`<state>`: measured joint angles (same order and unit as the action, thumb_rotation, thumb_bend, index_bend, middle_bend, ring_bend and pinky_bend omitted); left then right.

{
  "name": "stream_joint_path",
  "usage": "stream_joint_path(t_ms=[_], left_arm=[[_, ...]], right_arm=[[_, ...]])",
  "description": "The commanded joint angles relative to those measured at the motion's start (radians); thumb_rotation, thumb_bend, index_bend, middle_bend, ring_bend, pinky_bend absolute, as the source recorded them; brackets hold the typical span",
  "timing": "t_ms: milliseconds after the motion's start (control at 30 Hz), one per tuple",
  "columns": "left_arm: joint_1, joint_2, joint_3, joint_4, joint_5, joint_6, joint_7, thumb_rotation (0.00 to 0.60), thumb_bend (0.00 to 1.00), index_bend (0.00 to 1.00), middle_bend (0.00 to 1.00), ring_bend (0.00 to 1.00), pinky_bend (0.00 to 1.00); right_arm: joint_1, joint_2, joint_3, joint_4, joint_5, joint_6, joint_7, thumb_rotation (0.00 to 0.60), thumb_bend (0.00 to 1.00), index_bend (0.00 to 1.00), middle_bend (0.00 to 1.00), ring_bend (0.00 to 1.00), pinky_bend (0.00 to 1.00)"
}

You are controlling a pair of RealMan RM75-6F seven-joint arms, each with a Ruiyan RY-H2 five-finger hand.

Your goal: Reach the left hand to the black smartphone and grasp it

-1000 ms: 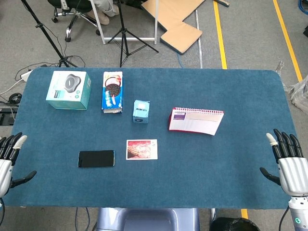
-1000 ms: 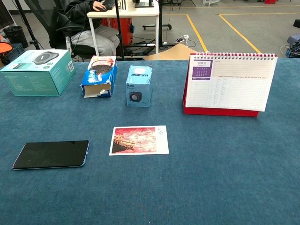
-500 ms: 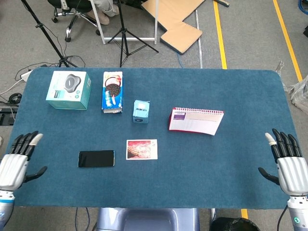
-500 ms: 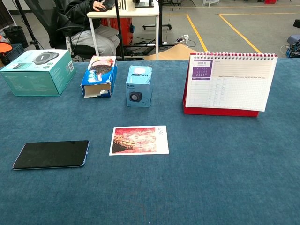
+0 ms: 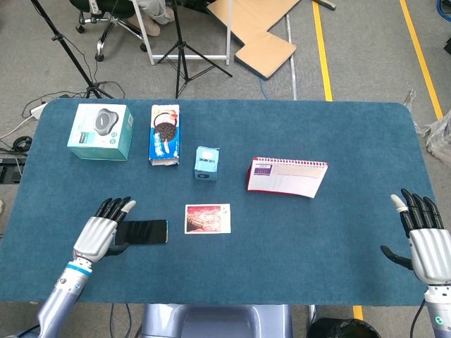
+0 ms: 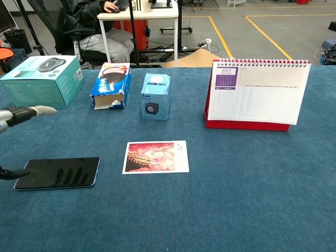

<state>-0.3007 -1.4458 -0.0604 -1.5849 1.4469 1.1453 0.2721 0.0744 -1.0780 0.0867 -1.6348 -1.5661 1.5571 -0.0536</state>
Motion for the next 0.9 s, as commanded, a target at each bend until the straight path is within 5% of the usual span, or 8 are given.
stream_joint_path(t_ms=[33, 900], left_arm=[[-0.021, -0.049, -0.003, 0.039, -0.037, -0.031, 0.034, 0.600, 0.26, 0.00, 0.00, 0.00, 0.00], [-0.073, -0.160, 0.006, 0.185, -0.139, -0.105, 0.019, 0.600, 0.26, 0.00, 0.00, 0.00, 0.00]], right_arm=[[0.002, -0.001, 0.001, 0.003, 0.004, -0.004, 0.001, 0.600, 0.00, 0.07, 0.00, 0.00, 0.00], [0.011, -0.003, -0.002, 0.012, 0.017, -0.029, 0.015, 0.600, 0.00, 0.07, 0.00, 0.00, 0.00]])
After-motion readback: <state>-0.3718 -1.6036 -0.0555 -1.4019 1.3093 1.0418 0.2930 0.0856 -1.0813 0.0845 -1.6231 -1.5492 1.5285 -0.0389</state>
